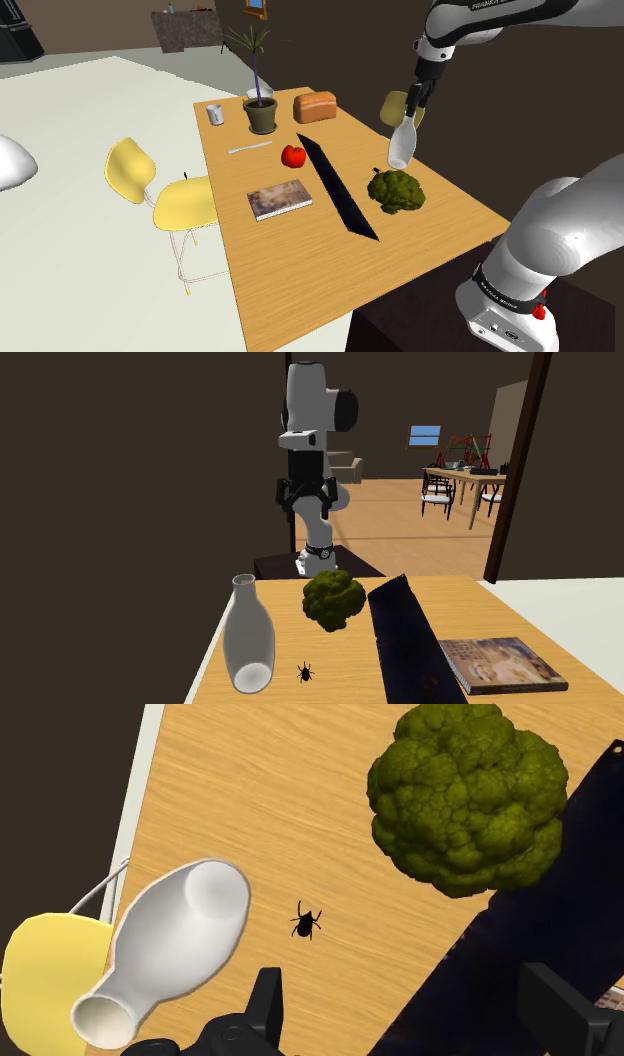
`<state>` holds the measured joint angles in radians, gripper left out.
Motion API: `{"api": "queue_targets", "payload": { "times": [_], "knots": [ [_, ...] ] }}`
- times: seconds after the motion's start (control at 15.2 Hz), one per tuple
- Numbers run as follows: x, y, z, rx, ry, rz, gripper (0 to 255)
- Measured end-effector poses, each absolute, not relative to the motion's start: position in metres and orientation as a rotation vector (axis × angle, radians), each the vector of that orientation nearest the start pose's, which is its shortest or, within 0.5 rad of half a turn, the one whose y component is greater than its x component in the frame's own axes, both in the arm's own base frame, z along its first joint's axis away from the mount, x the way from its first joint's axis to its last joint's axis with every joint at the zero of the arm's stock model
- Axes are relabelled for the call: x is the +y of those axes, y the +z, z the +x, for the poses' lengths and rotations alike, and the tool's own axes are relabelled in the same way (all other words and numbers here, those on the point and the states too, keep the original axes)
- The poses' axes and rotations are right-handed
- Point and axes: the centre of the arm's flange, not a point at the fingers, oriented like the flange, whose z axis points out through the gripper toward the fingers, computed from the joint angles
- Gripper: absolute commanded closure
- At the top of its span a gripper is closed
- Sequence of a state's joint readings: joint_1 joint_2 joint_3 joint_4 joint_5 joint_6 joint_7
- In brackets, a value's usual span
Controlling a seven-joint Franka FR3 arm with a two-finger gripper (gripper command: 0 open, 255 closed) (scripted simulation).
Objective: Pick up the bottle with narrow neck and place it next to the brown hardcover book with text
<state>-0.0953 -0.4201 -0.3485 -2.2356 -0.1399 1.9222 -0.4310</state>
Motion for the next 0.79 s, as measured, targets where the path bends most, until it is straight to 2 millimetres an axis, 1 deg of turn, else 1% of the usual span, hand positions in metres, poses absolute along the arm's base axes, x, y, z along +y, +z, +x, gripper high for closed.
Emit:
{"api": "queue_targets", "payload": {
  "times": [0.07,0.33,0.4,0.53,0.66,0.79],
  "knots": [
    [-0.227,0.529,0.395,-0.079,-0.132,-3.168,0],
    [-0.269,0.511,0.415,-0.067,-0.145,-3.165,0],
    [-0.281,0.509,0.42,-0.063,-0.149,-3.165,0],
    [-0.305,0.499,0.429,-0.056,-0.154,-3.164,0],
    [-0.326,0.492,0.438,-0.05,-0.16,-3.163,0],
    [-0.351,0.483,0.447,-0.043,-0.165,-3.163,0]
  ]
}}
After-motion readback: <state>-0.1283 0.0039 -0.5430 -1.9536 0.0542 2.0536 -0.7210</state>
